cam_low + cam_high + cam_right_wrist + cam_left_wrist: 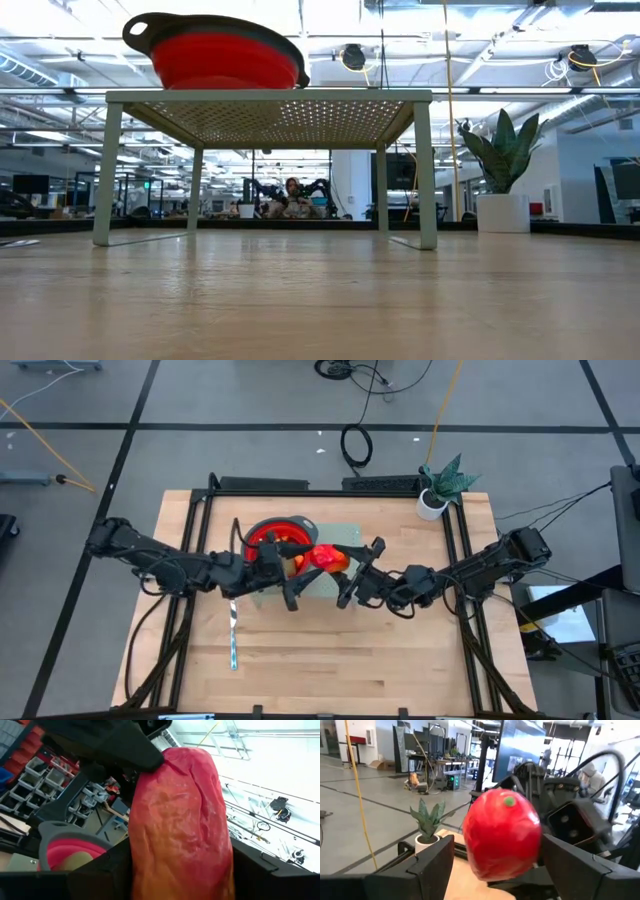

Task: Pick & Place Fruit
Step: Put the mango into the strainer bowl on the shelf

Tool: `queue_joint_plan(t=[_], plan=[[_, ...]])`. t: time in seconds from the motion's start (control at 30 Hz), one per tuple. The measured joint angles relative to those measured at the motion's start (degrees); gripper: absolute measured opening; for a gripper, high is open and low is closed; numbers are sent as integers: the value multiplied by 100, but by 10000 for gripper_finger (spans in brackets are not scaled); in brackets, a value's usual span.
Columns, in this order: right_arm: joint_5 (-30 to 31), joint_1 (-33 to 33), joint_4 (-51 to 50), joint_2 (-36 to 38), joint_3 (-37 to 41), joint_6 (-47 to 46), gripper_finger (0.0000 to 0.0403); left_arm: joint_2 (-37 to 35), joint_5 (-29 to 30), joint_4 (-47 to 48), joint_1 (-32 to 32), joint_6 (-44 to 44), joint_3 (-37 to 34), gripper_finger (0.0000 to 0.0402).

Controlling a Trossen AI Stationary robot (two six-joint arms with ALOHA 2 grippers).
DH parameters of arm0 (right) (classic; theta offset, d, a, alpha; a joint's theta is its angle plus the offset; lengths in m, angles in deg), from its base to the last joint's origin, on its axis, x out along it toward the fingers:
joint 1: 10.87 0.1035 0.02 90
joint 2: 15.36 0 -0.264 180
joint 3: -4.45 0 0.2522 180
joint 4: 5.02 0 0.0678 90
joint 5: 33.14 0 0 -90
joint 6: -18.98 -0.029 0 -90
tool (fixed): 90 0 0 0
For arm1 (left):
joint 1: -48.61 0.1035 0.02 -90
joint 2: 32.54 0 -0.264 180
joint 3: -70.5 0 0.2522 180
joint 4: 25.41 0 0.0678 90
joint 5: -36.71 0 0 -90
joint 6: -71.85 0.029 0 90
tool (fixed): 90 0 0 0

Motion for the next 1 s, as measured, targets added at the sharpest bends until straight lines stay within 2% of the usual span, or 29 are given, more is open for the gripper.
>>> queue_joint_plan(t=[0.2, 0.47, 0.57, 0.77, 1.0], plan=[[13, -34, -74, 2, -2, -9, 226, 354, -431, -637, 195, 112, -7, 294], [21, -36, -219, 0, -2, -11, 225, 408, -559, -899, 349, -141, -7, 292], [26, -36, -224, 0, -2, -46, 228, 409, -556, -868, 354, -214, -7, 268], [49, -36, -233, 0, -2, -142, 232, 409, -562, -809, 354, -215, -7, 185], [48, 41, -239, -2, -2, -505, 260, 407, -542, -800, 348, -252, -4, 185]])
